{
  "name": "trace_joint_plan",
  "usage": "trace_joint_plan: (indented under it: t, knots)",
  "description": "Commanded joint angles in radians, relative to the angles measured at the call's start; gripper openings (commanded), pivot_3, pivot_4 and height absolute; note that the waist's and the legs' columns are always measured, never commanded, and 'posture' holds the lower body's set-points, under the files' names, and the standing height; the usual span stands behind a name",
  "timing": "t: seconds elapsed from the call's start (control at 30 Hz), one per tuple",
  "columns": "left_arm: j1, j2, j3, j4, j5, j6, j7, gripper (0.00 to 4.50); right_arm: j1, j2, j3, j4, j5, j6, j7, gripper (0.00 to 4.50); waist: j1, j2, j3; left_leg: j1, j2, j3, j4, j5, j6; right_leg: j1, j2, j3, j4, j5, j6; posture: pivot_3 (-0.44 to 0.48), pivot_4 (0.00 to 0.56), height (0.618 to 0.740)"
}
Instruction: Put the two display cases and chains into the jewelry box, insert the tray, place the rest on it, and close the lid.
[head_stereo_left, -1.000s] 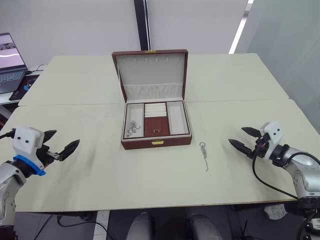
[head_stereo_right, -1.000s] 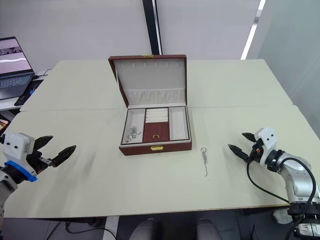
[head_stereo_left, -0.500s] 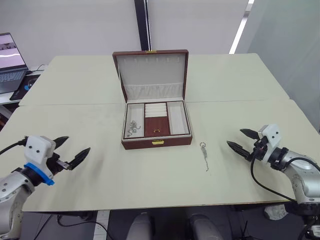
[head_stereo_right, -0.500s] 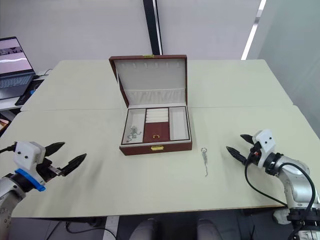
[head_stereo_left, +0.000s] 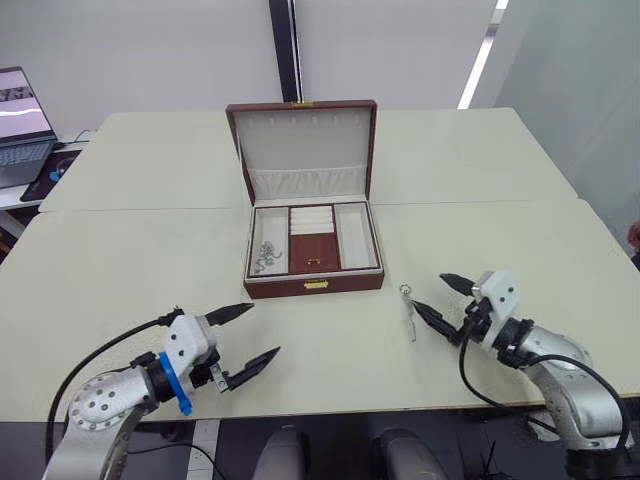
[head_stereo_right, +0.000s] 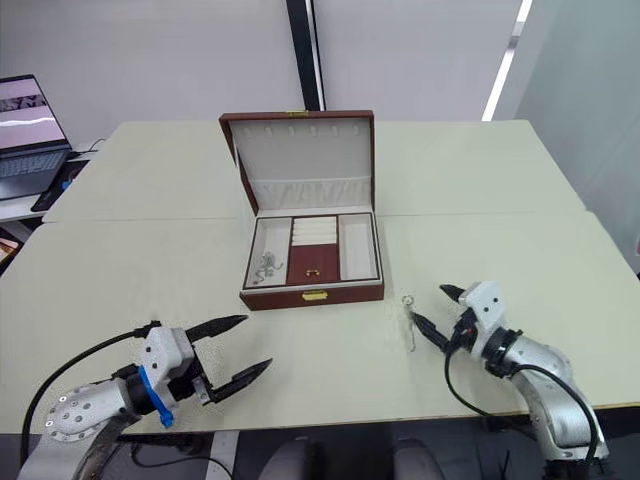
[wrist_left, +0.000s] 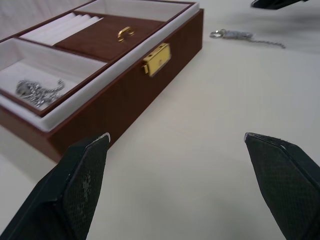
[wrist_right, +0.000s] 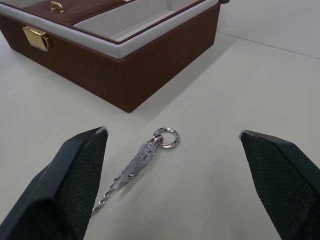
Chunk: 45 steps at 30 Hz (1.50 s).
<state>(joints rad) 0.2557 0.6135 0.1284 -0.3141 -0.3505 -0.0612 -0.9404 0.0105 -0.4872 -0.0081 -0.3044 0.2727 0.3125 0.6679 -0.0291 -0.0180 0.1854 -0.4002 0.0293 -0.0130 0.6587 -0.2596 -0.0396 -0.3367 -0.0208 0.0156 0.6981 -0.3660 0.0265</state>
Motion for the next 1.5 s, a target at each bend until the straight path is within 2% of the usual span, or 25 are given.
trace_joint_plan:
  t: [0.03,0.37,0.57,0.77,0.93,1.13,1.5]
  knots:
    - [-0.018,-0.002,-0.055,-0.033,0.023,-0.071,-0.034,4.5,0.0,0.019,0.055,-0.048,-0.058,0.03,-0.063,4.47,0.0,0.0,0.0,0.0,0.0,0.0,0.0,0.0,0.0,0.0,0.0,0.0,0.0,0.0,0.0,0.0,0.15,0.74]
    - [-0.049,-0.004,-0.094,-0.044,0.03,-0.063,-0.019,4.5,0.002,0.061,0.17,-0.114,-0.186,0.223,-0.219,4.47,-0.001,0.0,0.0,0.0,0.0,-0.001,0.0,0.0,0.0,0.0,0.0,0.0,0.0,0.0,0.0,0.0,0.15,0.74]
    - [-0.04,-0.005,-0.109,-0.07,0.031,-0.055,-0.009,4.5,0.017,0.066,0.169,-0.106,-0.198,0.26,-0.248,4.47,-0.001,-0.002,-0.002,0.001,0.0,-0.001,0.0,0.0,0.0,0.001,0.0,0.0,0.0,0.0,0.0,0.0,0.15,0.74]
    - [-0.034,0.0,-0.117,-0.078,0.03,-0.047,-0.01,4.5,0.025,0.067,0.156,-0.114,-0.172,0.28,-0.241,2.61,0.0,-0.003,-0.003,0.002,0.0,-0.001,0.0,0.0,0.0,0.002,0.0,-0.001,0.0,0.0,0.0,0.0,0.15,0.74]
    - [-0.051,-0.005,-0.12,-0.061,0.033,-0.049,-0.006,4.5,0.023,0.072,0.145,-0.114,-0.153,0.303,-0.24,1.6,0.002,-0.005,-0.004,0.002,0.0,-0.001,0.001,0.0,0.0,0.003,0.0,-0.001,0.0,0.0,0.0,0.0,0.15,0.74]
    - [-0.044,-0.011,-0.12,-0.051,0.037,-0.054,0.004,4.5,0.011,0.071,0.122,-0.103,-0.145,0.304,-0.238,0.03,0.001,-0.005,-0.004,0.002,0.0,-0.002,0.001,0.0,0.0,0.003,0.0,-0.001,0.0,0.0,0.0,0.0,0.15,0.74]
    - [-0.056,-0.029,-0.123,-0.037,0.04,-0.051,0.026,4.5,-0.014,0.06,0.052,-0.156,-0.04,0.257,-0.155,0.01,0.001,-0.005,-0.004,0.001,0.0,-0.002,0.001,0.0,0.0,0.002,0.0,-0.001,0.0,0.0,0.0,0.0,0.15,0.74]
